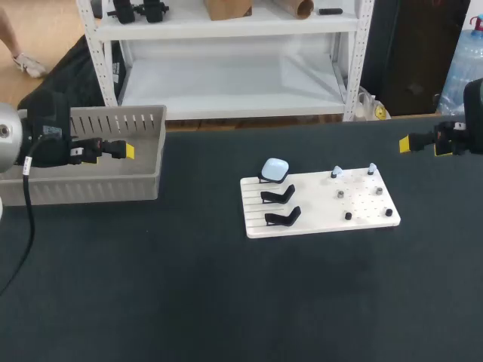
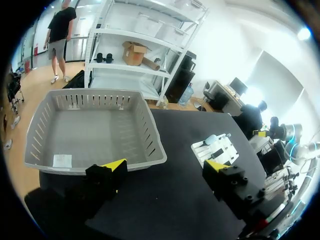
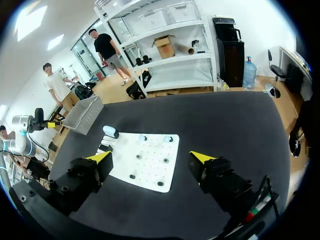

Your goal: Pick up each earbud case from the left stands, insert the matching earbuds, close the lid, and place the case in the box.

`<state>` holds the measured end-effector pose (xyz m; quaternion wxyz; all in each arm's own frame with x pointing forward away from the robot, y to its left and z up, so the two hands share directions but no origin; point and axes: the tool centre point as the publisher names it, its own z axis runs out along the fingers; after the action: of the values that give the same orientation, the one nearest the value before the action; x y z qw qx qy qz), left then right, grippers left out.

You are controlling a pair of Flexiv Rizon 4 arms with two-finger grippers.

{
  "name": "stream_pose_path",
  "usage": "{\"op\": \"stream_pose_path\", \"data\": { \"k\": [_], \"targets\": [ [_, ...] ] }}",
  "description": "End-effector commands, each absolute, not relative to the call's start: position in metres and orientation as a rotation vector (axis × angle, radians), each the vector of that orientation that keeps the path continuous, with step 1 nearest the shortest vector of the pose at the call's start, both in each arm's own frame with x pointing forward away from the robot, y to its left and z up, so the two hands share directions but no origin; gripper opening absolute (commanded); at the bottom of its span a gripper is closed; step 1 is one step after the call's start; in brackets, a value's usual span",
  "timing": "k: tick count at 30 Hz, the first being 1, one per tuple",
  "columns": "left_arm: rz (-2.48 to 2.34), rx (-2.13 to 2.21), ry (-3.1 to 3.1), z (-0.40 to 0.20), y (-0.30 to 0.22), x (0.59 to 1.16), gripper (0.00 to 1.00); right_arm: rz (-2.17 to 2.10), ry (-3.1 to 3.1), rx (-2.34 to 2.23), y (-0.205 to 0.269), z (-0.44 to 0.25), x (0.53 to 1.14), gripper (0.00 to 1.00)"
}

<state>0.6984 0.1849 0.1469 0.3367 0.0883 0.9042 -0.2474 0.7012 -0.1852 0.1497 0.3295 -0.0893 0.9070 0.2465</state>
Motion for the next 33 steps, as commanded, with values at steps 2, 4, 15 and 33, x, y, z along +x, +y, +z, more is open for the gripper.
{"op": "stream_pose_path", "data": {
  "k": [2,4,15,33],
  "targets": [
    [-0.641,0.23,2.364,0.148,0.185,0.699,1.0,0.647,2.373,-0.236,-0.186,0.15,0.701,1.0],
    [-0.641,0.23,2.364,0.148,0.185,0.699,1.0,0.647,2.373,-0.236,-0.186,0.15,0.701,1.0],
    [-0.667,0.626,2.226,0.165,0.141,0.723,1.0,0.647,2.373,-0.236,-0.186,0.15,0.701,1.0],
    [-0.822,1.322,1.888,0.148,0.078,0.73,1.0,0.647,2.373,-0.236,-0.186,0.15,0.701,1.0]
  ]
}}
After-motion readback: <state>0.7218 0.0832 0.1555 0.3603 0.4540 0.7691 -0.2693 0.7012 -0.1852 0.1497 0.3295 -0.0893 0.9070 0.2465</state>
